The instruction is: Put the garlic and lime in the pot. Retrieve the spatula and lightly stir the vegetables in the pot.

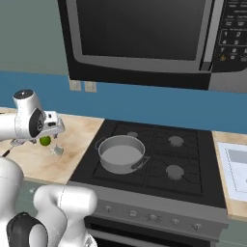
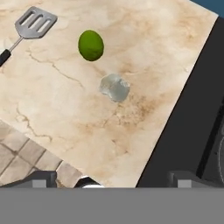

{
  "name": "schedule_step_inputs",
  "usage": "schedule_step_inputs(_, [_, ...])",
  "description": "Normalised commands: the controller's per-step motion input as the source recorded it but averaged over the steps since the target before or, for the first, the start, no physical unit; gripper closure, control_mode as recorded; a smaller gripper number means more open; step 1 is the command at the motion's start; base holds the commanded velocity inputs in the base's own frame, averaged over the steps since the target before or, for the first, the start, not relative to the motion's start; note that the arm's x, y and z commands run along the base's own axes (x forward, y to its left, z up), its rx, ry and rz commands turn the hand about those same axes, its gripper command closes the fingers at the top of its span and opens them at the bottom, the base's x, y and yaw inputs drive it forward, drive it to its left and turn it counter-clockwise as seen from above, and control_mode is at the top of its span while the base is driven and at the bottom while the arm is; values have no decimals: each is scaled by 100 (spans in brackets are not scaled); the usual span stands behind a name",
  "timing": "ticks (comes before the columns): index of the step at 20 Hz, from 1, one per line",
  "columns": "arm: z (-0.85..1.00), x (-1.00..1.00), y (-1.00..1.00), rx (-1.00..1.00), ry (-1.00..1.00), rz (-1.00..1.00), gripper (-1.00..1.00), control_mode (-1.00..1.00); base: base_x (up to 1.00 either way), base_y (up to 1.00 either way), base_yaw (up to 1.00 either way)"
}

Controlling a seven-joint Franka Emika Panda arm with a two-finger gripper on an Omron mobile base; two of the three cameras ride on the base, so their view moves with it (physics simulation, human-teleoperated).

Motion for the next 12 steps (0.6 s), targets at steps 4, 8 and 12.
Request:
schedule_step_inputs(4, [-42, 45, 7, 0, 13, -9, -100, -100, 0, 0, 0])
schedule_step_inputs(8, [-30, 31, 4, 0, 0, -15, -100, -100, 0, 0, 0])
schedule_step_inputs(12, [-39, 27, 15, 0, 0, -18, -100, -100, 0, 0, 0])
